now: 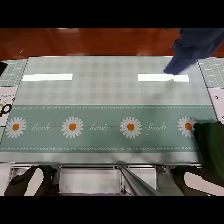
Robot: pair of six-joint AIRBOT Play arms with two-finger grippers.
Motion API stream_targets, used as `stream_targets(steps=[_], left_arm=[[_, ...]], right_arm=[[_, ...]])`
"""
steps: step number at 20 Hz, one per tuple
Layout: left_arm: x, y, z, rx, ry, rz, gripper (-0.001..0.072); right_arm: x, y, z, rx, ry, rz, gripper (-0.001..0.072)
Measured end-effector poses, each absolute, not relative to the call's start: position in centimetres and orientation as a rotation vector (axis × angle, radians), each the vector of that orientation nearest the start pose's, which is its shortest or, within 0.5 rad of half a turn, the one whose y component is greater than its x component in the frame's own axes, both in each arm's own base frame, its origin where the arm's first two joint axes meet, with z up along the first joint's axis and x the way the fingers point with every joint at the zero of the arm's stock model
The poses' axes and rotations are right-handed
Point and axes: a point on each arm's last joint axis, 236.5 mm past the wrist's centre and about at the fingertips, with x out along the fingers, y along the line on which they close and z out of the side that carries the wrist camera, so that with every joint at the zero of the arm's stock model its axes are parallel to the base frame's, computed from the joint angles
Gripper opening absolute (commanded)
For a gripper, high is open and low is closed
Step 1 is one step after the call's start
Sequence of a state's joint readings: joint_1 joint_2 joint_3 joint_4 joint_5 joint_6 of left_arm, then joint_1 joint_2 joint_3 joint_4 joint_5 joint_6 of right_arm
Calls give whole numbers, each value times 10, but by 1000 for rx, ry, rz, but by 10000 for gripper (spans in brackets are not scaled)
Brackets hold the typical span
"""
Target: Fold the shirts.
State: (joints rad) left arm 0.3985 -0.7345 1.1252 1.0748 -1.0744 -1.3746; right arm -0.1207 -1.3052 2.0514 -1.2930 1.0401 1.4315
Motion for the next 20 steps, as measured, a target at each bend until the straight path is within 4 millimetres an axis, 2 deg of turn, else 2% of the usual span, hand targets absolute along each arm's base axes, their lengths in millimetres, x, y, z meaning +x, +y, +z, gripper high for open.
stream_targets(steps=[2, 4, 6, 8, 13, 15, 17, 20], left_arm=[[330, 31, 240, -297, 544, -18, 504], [325, 24, 243, -288, 538, -33, 505], [322, 14, 237, -287, 559, -61, 505], [321, 2, 229, -292, 582, -93, 505], [315, -45, 190, -289, 689, -223, 505], [312, -58, 180, -304, 723, -255, 505], [307, -69, 174, -326, 750, -288, 505], [297, -83, 165, -340, 803, -332, 505]], right_arm=[[438, 35, 448, 24, 155, 191, 30], [405, 73, 483, 6, 59, 278, 30], [377, 116, 498, -9, 23, 391, 30], [353, 161, 497, -31, 30, 514, 30], [323, 263, 451, -91, 170, 728, 30], [317, 296, 430, -117, 223, 782, 30], [315, 318, 404, -139, 298, 803, 31], [322, 326, 350, -182, 461, 766, 31]])
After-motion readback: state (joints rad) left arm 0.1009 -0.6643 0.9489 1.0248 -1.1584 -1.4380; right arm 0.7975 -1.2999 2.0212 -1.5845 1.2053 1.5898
